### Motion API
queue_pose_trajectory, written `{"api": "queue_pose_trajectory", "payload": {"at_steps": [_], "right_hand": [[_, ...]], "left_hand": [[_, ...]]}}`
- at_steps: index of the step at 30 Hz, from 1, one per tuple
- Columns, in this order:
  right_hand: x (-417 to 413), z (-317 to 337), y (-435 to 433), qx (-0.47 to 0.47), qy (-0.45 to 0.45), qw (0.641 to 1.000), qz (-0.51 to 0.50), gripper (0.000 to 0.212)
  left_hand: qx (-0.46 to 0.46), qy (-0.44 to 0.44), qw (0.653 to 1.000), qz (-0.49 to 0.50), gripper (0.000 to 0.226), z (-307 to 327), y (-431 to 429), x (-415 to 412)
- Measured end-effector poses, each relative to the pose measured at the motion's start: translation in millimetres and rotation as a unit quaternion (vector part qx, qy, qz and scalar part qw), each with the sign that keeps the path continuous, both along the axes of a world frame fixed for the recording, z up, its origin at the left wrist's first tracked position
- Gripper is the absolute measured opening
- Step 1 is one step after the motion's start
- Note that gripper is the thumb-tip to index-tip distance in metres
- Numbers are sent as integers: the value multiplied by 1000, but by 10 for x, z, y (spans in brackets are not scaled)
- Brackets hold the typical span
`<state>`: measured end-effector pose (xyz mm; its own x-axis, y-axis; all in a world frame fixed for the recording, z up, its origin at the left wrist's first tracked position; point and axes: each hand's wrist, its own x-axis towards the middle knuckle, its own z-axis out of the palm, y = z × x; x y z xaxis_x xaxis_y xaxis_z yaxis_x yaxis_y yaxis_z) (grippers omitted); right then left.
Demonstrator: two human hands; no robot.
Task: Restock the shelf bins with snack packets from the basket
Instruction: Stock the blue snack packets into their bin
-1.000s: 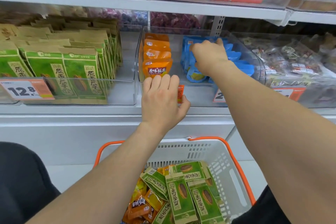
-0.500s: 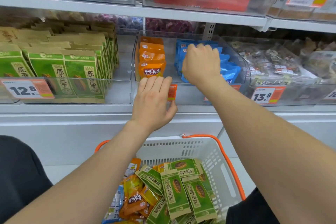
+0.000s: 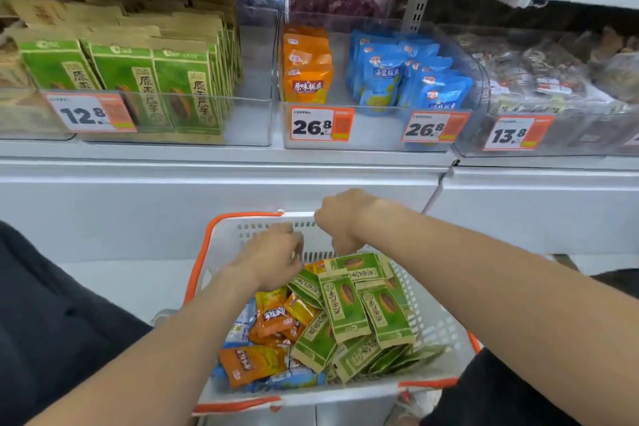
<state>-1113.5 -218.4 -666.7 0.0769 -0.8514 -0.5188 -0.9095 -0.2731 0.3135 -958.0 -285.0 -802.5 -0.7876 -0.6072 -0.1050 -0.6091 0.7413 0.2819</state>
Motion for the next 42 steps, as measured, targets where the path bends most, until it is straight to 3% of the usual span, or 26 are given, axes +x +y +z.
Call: {"api": "queue_pose_trajectory", "payload": {"at_steps": [3, 6, 8, 12, 15, 18, 26, 30, 31, 34, 36, 39, 42], "right_hand": [[284, -370, 161, 47, 3, 997, 64, 15], [487, -670, 294, 79, -8, 991, 107, 22], [566, -822, 367, 95, -4, 988, 124, 11], [609, -1012, 452, 123, 14, 982, 142, 18], [585, -1076, 457, 126, 16, 981, 146, 26], [547, -1101, 446, 127, 22, 982, 141, 13], [412, -1098, 382, 130, 32, 985, 108, 27], [323, -1053, 368, 134, 19, 986, 94, 11], [306, -1039, 359, 135, 5, 987, 85, 13], [212, -1066, 283, 145, -72, 986, 32, 65], [157, -1058, 230, 149, -140, 979, -20, 87], [97, -997, 172, 112, -256, 956, -84, 81], [-17, -938, 90, 39, -325, 934, -143, 65]], "left_hand": [[145, -163, 976, -11, 14, -229, 178, 93], [248, -295, 923, -15, 39, -429, 373, 172], [298, -359, 884, -16, 58, -585, 525, 222], [316, -405, 857, -39, 66, -765, 738, 249], [303, -415, 854, -80, 52, -764, 801, 205], [271, -422, 857, -118, 33, -768, 837, 191], [365, -250, 897, 2, 35, -676, 445, 308], [419, -132, 896, 68, 44, -512, 192, 390], [440, -104, 888, 88, 44, -467, 139, 402], [491, -49, 864, 100, 33, -238, 20, 369], [512, -10, 854, 95, 34, -65, -17, 298], [515, 81, 844, 125, 19, 103, -32, 210], [478, 210, 831, 192, 43, 133, -41, 148]]}}
